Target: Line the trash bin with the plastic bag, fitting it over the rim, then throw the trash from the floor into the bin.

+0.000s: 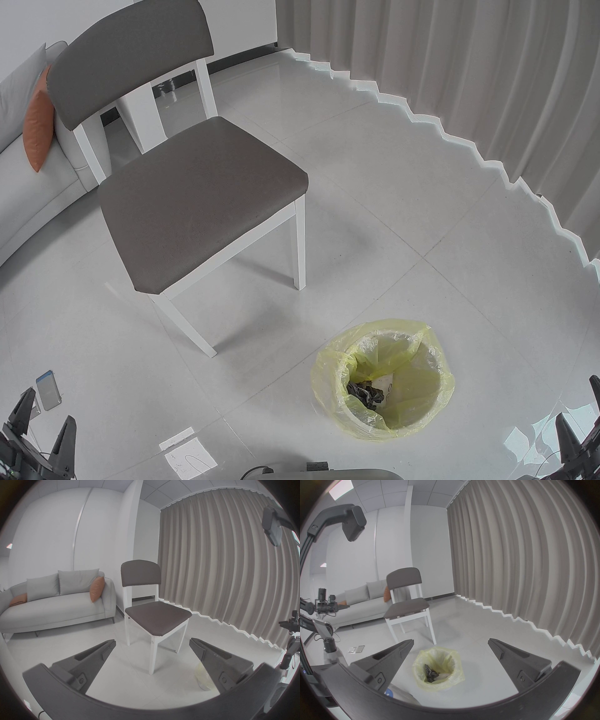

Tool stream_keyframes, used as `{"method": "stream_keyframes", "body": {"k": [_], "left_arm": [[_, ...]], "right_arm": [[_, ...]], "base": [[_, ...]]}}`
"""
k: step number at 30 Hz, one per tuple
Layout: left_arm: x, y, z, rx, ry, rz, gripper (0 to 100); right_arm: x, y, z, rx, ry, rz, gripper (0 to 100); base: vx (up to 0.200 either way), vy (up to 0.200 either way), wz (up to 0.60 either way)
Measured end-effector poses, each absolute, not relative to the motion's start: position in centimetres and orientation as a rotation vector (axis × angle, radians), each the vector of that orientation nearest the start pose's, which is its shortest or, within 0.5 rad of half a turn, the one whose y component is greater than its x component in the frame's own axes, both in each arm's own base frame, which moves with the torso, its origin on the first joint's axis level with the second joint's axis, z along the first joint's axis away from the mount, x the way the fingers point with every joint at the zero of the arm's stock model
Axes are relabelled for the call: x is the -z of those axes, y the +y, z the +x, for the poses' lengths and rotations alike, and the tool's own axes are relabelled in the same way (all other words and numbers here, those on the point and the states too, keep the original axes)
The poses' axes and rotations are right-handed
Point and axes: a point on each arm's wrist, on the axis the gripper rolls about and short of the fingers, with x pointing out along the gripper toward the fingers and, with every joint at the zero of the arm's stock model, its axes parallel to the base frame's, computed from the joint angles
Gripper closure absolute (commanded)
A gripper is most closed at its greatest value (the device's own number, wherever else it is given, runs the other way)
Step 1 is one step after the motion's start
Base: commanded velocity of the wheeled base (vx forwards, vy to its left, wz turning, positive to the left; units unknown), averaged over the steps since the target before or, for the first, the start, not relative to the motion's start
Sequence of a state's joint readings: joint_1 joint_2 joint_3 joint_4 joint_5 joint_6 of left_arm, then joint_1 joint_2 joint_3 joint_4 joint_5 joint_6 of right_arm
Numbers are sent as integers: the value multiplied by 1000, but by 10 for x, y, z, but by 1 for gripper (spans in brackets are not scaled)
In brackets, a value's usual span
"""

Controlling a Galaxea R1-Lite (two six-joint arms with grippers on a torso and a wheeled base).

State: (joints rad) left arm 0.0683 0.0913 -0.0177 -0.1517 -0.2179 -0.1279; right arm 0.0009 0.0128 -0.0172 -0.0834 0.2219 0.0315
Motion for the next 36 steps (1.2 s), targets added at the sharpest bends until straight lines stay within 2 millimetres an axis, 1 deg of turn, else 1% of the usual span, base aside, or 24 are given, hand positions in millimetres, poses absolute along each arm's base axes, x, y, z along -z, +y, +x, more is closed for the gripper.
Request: {"method": "stream_keyframes", "body": {"k": [4, 6, 9, 15, 19, 26, 30, 36], "left_arm": [[-90, -5, -18, 213, -11, -130, 0], [-85, -5, -20, 221, 23, -138, 0], [-83, -4, -21, 206, 21, -138, 0], [-83, -1, -23, 57, -10, -97, 0], [-83, 0, -24, 2, -16, -59, 0], [-83, 5, -24, -217, -8, 13, 0], [-82, 6, -25, -263, 3, 25, 0], [-83, 6, -25, -260, 0, 21, 0]], "right_arm": [[-89, 5, -24, -224, -84, 26, 0], [-89, 5, -24, -224, -83, 27, 0], [-89, 5, -24, -221, -83, 27, 0], [-89, 5, -24, -212, -84, 26, 0], [-89, 4, -24, -192, -82, 26, 0], [-87, 1, -23, -35, -65, 24, 0], [-84, -1, -23, 41, -36, 14, 0], [-83, -1, -23, 52, -23, 13, 0]], "base": [[0, 0, 0], [0, 0, 0], [0, 0, 0], [0, 0, 0], [0, 0, 0], [0, 0, 0], [0, 0, 0], [0, 0, 0]]}}
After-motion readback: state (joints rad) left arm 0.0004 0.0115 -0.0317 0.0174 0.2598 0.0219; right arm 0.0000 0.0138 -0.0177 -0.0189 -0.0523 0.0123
